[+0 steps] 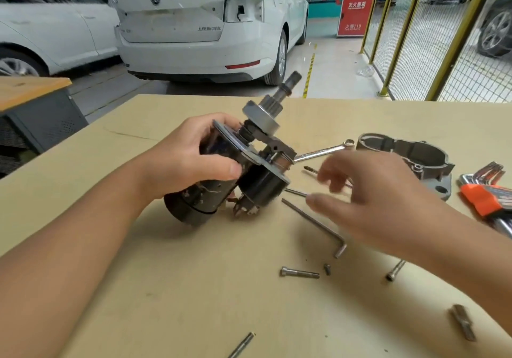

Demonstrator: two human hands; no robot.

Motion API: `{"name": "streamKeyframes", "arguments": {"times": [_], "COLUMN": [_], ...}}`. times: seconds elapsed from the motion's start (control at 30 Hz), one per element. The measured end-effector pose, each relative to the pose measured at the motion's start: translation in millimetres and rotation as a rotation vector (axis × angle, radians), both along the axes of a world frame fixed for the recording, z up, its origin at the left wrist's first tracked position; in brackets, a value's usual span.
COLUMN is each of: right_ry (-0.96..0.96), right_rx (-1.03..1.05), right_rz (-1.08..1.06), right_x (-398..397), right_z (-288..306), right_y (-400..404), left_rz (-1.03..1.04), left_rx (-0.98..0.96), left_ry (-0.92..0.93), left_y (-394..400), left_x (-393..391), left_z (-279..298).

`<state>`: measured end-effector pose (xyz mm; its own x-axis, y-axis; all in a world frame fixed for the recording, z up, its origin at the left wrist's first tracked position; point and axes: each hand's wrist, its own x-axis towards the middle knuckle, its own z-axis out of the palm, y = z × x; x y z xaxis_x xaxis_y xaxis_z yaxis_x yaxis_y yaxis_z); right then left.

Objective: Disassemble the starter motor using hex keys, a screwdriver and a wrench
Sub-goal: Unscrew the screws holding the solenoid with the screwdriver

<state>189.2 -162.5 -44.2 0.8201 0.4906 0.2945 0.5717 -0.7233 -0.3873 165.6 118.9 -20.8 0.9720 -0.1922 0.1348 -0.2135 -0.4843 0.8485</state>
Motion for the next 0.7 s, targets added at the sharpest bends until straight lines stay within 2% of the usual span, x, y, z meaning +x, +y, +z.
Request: {"name": "streamKeyframes", "arguments": {"times": [0.07, 0.13, 0.2, 0.3, 0.53, 0.7], "right_ry": [0.059, 0.11, 0.166, 0.148, -0.078, -0.012], "right_rx": [-0.252, -0.398, -0.435, -0.511, -0.606, -0.599], "right_rz": [-0.011, -0.036, -0.043, -0.017, 0.026, 0.024], "right_x": [-7, -11, -13, -14, -27, -28], "right_z": [-4, -6, -5, -6, -8, 7], "right_y": [-2, -2, -1, 1, 3, 2], "left_rz": [0.007, -0.005, -0.003, 0.011, -0.018, -0.063], "left_rx": [0.031, 0.022, 0.0, -0.025, -0.11, -0.094], "left_ry": [0.02, 0.066, 0.096, 0.105, 0.079, 0.049], "left_y": [3, 2, 2, 1, 1, -2], "left_x": [0, 2, 4, 4, 1, 1], "left_z": [0, 1, 1, 2, 6, 7]}}
